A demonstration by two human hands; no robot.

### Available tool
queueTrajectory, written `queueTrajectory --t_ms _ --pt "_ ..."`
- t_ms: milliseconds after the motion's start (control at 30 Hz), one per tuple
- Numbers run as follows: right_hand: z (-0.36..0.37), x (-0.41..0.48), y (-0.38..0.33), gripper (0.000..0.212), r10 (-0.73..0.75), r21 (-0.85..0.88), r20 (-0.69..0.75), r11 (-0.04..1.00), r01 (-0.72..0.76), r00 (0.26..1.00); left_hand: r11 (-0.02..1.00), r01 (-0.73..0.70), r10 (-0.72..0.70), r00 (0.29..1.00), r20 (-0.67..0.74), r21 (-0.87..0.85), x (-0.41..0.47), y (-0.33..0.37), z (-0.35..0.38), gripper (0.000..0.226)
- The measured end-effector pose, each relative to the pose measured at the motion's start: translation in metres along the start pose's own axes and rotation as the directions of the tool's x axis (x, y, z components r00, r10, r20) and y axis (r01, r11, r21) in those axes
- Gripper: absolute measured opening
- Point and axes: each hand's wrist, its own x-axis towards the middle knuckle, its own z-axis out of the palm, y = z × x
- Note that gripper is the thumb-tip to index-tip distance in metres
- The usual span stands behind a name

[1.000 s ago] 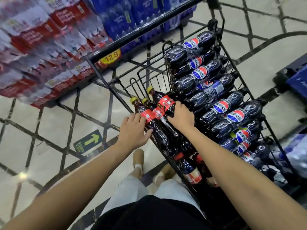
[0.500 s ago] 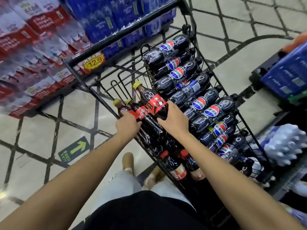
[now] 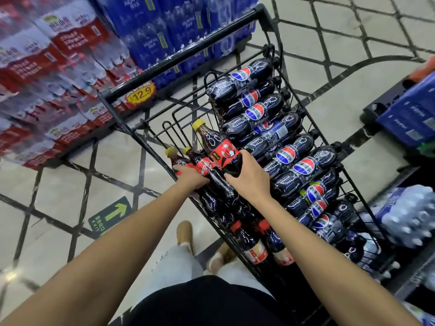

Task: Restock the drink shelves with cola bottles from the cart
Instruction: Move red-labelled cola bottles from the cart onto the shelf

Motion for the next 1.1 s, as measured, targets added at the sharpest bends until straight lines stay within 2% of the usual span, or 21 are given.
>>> queueTrajectory --t_ms 33,67,133,167,333,700,833,933,1100 --pt "0.0 0.001 0.0 0.055 0.0 0.004 0.0 1.0 0.0 1.0 0.998 0.003 -0.005 0.999 -0.035 -0.063 0.0 -0.002 0.007 0.095" --pt "0.001 0.001 0.001 0.055 0.001 0.008 -0.001 1.0 -0.001 1.0 0.998 -0.04 0.032 0.991 -0.127 -0.058 0.0 -0.007 0.015 0.1" --pt "0.001 0.001 0.003 0.057 0.0 0.012 -0.006 1.0 0.0 1.0 0.986 -0.124 0.152 0.947 -0.284 0.116 -0.002 -0.019 0.025 0.105" --pt "0.001 0.001 0.004 0.057 -0.001 0.012 -0.007 1.0 0.001 1.0 0.978 -0.127 0.174 0.934 -0.311 0.166 -0.003 -0.022 0.025 0.105" --pt "0.001 0.001 0.006 0.046 -0.005 0.004 0.005 1.0 0.005 1.0 0.959 -0.121 0.205 0.919 -0.336 0.255 0.001 -0.023 0.023 0.103" --pt "-0.005 0.003 0.011 0.046 0.012 0.039 0.011 0.999 -0.013 1.0 0.979 -0.2 0.201 0.886 -0.418 0.047 -0.003 -0.032 0.024 0.101" --pt "-0.006 0.003 0.01 0.047 0.025 0.055 -0.007 0.998 -0.024 1.0 0.949 -0.311 0.26 0.875 -0.41 -0.062 -0.002 -0.04 0.026 0.078" --pt "-0.006 0.001 0.009 0.05 0.041 0.071 -0.027 0.997 -0.039 0.999 0.921 -0.386 0.35 0.873 -0.341 -0.044 -0.003 -0.035 0.031 0.06" --pt "-0.007 -0.007 0.008 0.052 0.09 0.091 -0.062 0.992 -0.084 0.994 0.931 -0.365 0.356 0.892 -0.277 0.02 0.001 -0.026 0.043 0.078"
